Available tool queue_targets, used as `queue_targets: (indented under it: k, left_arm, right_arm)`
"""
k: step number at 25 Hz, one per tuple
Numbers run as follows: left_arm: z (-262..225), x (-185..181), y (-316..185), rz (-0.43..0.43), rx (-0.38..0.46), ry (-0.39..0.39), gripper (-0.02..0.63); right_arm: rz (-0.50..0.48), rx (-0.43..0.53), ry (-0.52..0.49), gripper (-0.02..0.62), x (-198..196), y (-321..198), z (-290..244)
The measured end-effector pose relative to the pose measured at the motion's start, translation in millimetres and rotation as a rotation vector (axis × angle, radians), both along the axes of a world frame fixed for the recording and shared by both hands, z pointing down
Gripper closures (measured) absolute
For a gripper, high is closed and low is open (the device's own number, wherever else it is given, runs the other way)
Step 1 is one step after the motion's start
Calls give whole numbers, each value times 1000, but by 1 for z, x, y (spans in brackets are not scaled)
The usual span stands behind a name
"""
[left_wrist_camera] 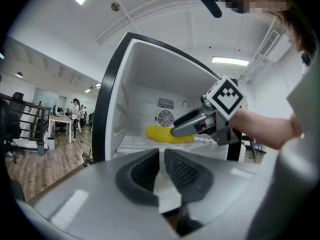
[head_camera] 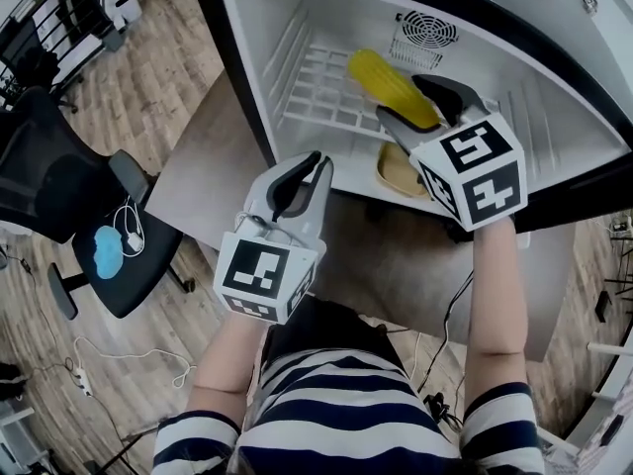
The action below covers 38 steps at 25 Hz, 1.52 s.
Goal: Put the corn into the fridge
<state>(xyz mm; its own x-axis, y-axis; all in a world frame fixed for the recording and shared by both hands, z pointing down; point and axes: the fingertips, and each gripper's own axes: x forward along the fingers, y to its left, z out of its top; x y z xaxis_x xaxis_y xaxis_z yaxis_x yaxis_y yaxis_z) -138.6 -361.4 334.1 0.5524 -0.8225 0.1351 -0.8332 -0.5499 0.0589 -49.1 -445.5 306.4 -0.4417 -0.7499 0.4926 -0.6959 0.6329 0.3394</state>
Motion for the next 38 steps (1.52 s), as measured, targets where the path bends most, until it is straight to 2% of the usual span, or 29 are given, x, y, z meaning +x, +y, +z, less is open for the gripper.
queue_targets:
  k: [7, 24, 29, 35, 38]
  left_arm:
    - [-15, 1, 12, -20, 23, -12, 606]
    - [-44, 10, 40, -95, 86, -26, 606]
    - [-45, 8, 47, -119, 81, -23, 606]
    - [-43, 1, 55, -155, 93, 10, 606]
    - [-39, -2, 56, -176, 81, 5, 606]
  right_arm:
    - [70, 89, -94, 347, 18, 29, -22]
    - [201, 119, -291, 427, 64, 92, -12]
    - [233, 129, -332, 478, 76, 107, -9]
    - [262, 153, -394, 592, 83, 126, -7]
    - [269, 158, -432, 602, 85, 131, -5]
